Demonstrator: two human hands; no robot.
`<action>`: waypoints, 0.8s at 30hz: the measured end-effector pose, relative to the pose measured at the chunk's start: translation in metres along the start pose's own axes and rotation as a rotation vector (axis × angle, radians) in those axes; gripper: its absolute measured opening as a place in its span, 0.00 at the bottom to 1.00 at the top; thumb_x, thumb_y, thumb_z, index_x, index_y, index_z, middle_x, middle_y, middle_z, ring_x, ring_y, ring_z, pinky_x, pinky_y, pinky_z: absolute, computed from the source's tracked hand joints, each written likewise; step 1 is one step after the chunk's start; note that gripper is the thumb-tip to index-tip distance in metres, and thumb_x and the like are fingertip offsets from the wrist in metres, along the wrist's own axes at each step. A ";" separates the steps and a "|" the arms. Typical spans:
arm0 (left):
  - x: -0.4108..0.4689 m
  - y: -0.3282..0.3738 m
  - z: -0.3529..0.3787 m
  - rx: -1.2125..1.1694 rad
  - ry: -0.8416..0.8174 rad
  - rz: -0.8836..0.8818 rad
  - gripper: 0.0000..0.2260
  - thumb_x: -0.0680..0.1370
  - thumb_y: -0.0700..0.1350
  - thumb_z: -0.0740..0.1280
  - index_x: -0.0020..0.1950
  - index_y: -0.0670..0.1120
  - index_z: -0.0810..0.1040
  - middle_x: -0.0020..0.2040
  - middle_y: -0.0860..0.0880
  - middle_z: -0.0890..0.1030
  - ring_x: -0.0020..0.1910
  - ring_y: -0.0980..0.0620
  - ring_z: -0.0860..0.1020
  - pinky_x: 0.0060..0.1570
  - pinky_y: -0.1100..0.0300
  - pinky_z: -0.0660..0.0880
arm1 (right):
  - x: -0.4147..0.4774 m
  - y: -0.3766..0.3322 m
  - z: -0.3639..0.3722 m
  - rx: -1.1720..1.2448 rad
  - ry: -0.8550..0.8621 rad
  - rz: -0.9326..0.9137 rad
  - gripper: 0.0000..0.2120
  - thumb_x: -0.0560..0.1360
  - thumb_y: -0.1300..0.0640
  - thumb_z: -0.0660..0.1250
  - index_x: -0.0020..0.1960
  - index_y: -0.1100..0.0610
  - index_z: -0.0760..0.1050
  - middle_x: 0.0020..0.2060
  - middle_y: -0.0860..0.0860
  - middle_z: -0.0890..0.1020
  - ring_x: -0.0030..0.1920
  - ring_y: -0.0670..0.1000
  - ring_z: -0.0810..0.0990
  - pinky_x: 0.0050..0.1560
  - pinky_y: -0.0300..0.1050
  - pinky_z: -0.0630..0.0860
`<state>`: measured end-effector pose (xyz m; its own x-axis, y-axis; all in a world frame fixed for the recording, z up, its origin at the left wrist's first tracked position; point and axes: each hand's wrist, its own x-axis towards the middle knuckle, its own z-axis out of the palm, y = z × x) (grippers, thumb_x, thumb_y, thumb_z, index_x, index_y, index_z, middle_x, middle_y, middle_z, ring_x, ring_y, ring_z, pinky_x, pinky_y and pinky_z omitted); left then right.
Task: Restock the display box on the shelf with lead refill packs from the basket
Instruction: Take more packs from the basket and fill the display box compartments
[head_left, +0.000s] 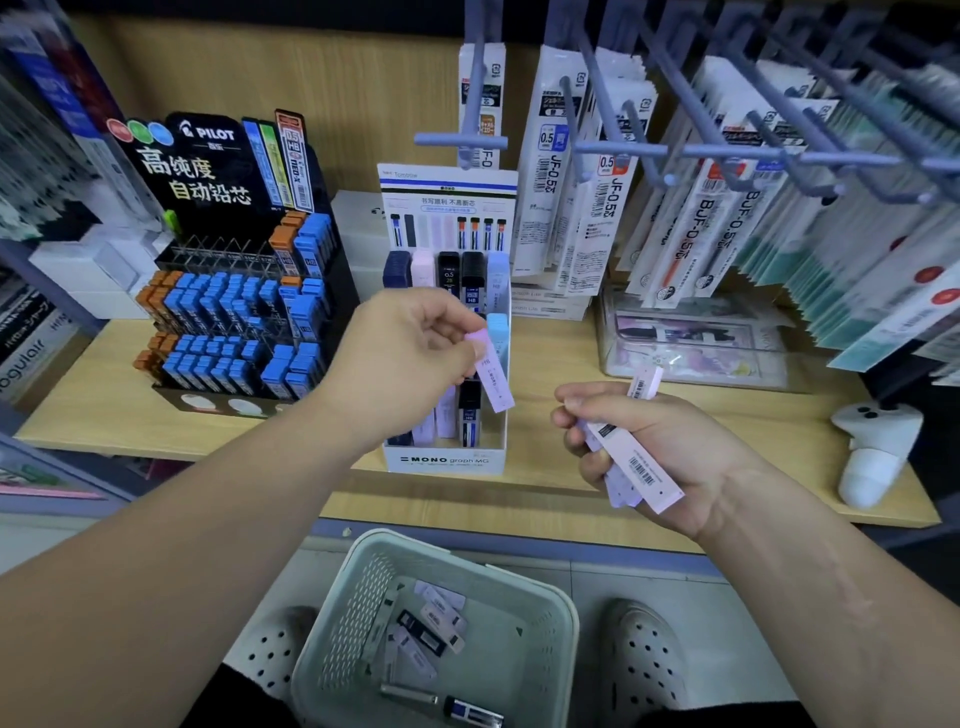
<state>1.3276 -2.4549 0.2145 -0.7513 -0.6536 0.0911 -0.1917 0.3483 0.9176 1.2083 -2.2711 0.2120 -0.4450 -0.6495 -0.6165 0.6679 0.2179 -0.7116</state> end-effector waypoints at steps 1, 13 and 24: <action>0.001 -0.001 0.004 0.069 -0.008 0.038 0.04 0.74 0.37 0.74 0.46 0.46 0.84 0.36 0.49 0.83 0.35 0.51 0.83 0.40 0.61 0.80 | 0.000 0.000 -0.002 -0.002 0.011 -0.006 0.05 0.74 0.67 0.70 0.49 0.62 0.82 0.39 0.58 0.82 0.34 0.50 0.76 0.26 0.36 0.71; 0.006 0.004 0.017 0.473 -0.058 0.228 0.05 0.75 0.40 0.73 0.49 0.49 0.84 0.30 0.60 0.77 0.35 0.66 0.77 0.41 0.70 0.75 | -0.006 -0.002 -0.009 -0.035 0.025 -0.027 0.06 0.75 0.67 0.69 0.51 0.63 0.82 0.39 0.57 0.82 0.35 0.50 0.76 0.26 0.36 0.69; 0.008 0.003 0.003 0.497 -0.089 0.253 0.02 0.75 0.42 0.73 0.45 0.49 0.84 0.30 0.69 0.77 0.32 0.68 0.76 0.34 0.76 0.69 | -0.009 0.000 -0.007 -0.056 0.020 -0.041 0.07 0.75 0.67 0.70 0.52 0.63 0.81 0.40 0.58 0.83 0.35 0.50 0.77 0.27 0.36 0.71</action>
<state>1.3190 -2.4569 0.2165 -0.8586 -0.4569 0.2323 -0.2569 0.7757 0.5764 1.2082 -2.2602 0.2149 -0.4836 -0.6439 -0.5929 0.6146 0.2326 -0.7538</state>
